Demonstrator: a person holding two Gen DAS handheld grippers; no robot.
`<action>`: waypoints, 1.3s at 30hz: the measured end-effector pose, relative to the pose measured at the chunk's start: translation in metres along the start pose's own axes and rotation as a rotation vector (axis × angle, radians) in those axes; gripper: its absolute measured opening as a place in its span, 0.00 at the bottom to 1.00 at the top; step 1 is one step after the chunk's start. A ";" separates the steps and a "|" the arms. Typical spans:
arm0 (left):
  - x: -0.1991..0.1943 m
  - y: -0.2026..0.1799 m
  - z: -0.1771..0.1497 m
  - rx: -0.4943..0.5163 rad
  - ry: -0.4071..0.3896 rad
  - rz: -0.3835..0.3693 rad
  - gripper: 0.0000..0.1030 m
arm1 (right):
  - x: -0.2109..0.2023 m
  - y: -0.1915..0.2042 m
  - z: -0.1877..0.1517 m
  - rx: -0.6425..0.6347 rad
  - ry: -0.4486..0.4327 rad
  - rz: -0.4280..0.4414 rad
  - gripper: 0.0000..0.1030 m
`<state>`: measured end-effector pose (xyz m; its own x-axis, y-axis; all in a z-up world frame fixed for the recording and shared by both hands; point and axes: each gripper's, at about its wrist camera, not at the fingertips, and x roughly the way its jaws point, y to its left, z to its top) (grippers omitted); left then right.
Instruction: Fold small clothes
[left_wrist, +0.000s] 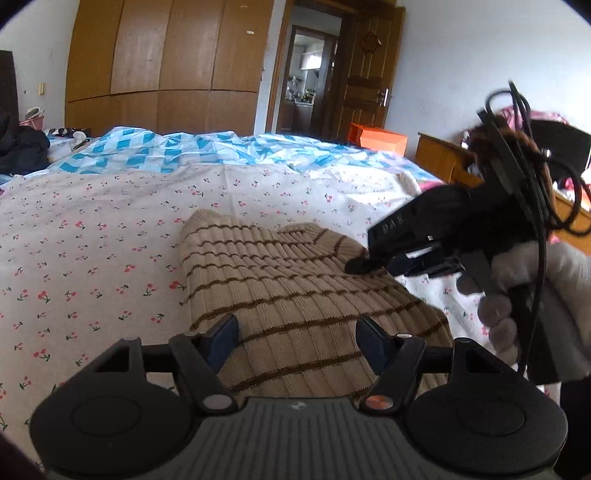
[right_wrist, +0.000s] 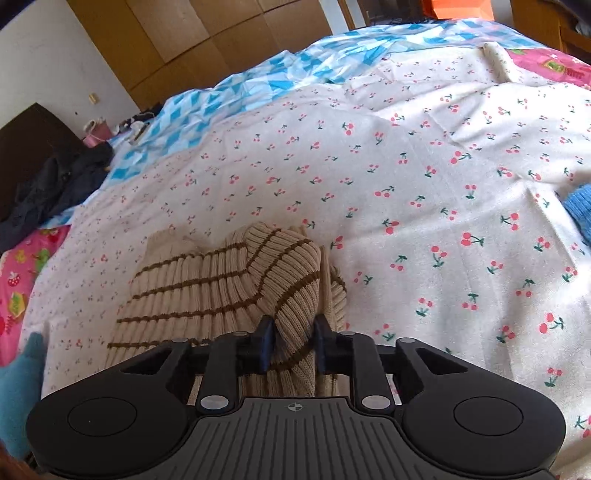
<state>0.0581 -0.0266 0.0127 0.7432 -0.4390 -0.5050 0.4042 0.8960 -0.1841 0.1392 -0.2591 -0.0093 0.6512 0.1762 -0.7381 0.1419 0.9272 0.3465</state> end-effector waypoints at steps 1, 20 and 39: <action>-0.001 0.003 0.001 -0.015 -0.012 0.005 0.71 | -0.002 -0.006 -0.003 0.007 -0.011 -0.022 0.18; 0.013 0.015 -0.004 -0.079 0.087 0.076 0.72 | -0.064 0.020 -0.038 -0.102 -0.046 0.034 0.25; 0.020 0.005 -0.014 -0.031 0.218 0.110 0.80 | -0.061 0.016 -0.095 -0.187 0.044 -0.066 0.29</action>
<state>0.0671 -0.0302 -0.0097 0.6478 -0.3172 -0.6926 0.3082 0.9406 -0.1425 0.0311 -0.2235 -0.0134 0.6115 0.1236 -0.7816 0.0392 0.9818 0.1859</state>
